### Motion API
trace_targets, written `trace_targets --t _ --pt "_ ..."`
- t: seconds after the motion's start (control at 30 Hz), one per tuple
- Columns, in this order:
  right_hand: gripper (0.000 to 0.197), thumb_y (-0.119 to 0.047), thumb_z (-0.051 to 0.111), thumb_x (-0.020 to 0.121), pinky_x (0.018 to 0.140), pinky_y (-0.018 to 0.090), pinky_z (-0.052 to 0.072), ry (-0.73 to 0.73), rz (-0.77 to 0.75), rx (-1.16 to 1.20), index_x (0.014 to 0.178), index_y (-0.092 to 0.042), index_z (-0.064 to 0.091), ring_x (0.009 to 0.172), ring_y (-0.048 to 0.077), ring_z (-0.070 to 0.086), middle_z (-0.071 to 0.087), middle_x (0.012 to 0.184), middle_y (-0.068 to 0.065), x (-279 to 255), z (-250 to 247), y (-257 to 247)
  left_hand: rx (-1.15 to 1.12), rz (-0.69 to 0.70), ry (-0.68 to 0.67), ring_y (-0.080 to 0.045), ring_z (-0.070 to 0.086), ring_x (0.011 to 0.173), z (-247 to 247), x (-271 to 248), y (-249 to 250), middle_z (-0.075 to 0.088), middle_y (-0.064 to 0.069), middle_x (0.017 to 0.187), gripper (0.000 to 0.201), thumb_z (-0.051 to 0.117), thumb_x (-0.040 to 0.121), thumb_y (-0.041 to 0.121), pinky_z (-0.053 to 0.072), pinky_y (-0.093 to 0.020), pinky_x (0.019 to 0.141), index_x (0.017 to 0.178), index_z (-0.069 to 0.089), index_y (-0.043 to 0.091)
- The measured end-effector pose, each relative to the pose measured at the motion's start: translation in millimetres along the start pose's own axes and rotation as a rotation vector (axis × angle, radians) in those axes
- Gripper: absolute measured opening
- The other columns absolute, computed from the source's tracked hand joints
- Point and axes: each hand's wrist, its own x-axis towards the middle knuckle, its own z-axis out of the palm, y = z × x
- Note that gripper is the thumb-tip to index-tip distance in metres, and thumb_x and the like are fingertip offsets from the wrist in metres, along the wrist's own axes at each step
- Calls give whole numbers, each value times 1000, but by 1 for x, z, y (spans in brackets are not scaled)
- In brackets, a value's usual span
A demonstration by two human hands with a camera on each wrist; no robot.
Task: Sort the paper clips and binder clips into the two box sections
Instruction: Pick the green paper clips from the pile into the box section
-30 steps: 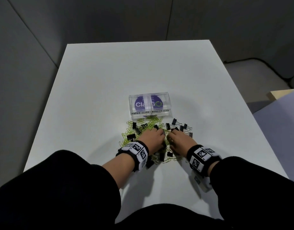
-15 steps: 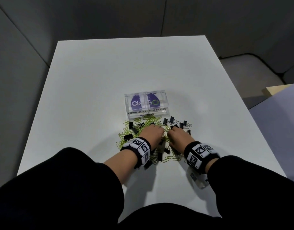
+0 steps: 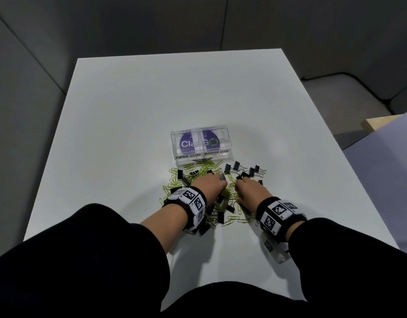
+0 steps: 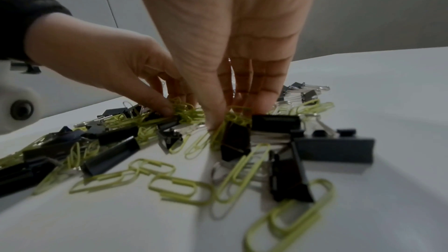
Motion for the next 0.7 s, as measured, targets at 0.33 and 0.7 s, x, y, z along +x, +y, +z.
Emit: trace_targets --t 0.33,0.7 --pt "17 -6 45 91 84 38 45 -9 -4 47 102 -4 57 102 32 56 60 109 16 4 -6 1 20 -42 27 -28 50 108 0 -2 -3 46 -13 121 30 52 89 -1 47 -34 81 118 53 4" --pt "22 -9 44 95 87 36 45 -54 70 251 115 -4 51 104 29 57 61 114 16 1 -26 3 -83 -13 211 -22 52 110 -3 4 -9 60 -5 119 26 48 93 8 41 -31 94 119 52 12"
